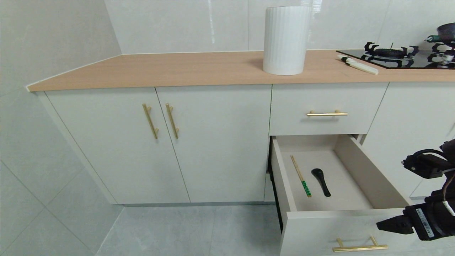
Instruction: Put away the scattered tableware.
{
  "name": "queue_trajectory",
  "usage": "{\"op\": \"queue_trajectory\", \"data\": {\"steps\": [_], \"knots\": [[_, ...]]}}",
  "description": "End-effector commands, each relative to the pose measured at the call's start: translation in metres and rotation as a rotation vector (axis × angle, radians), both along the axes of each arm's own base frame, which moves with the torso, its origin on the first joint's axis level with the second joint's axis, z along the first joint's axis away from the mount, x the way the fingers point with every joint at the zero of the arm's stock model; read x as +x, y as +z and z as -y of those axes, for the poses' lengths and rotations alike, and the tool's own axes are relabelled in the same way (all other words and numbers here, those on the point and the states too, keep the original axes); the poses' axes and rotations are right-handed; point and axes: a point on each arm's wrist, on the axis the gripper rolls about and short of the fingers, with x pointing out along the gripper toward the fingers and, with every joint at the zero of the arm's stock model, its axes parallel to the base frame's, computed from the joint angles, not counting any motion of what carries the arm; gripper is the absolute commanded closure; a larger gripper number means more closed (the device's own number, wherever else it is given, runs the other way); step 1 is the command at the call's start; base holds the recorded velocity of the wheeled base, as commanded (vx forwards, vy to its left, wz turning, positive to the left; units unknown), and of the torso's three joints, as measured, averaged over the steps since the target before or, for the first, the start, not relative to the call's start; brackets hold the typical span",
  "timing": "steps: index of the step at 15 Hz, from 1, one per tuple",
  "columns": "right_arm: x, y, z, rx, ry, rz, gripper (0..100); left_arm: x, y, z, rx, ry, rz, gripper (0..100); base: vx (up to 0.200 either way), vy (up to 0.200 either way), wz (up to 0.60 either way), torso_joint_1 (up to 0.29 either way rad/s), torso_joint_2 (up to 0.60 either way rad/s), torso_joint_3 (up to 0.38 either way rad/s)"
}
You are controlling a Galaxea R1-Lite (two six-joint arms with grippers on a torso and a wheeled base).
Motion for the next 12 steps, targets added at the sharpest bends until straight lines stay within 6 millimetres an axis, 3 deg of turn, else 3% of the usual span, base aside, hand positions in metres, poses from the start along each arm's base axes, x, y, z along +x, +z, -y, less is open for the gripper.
{"op": "queue_trajectory", "data": {"steps": [1,6,12], "knots": [[0.013,-0.018,-0.011,-0.026,0.033,-0.096,0,0.000,0.000,0.000,0.001,0.000,-0.001,0,0.000,0.000,0.00,0.000,0.00,0.000],[0.037,-0.059,-0.025,-0.076,0.047,-0.248,0,0.000,0.000,0.000,-0.001,0.000,-0.001,0,0.000,0.000,0.00,0.000,0.00,0.000],[0.050,-0.066,-0.022,-0.056,-0.003,-0.181,0,0.000,0.000,0.000,-0.001,0.000,-0.001,0,0.000,0.000,0.00,0.000,0.00,0.000]]}}
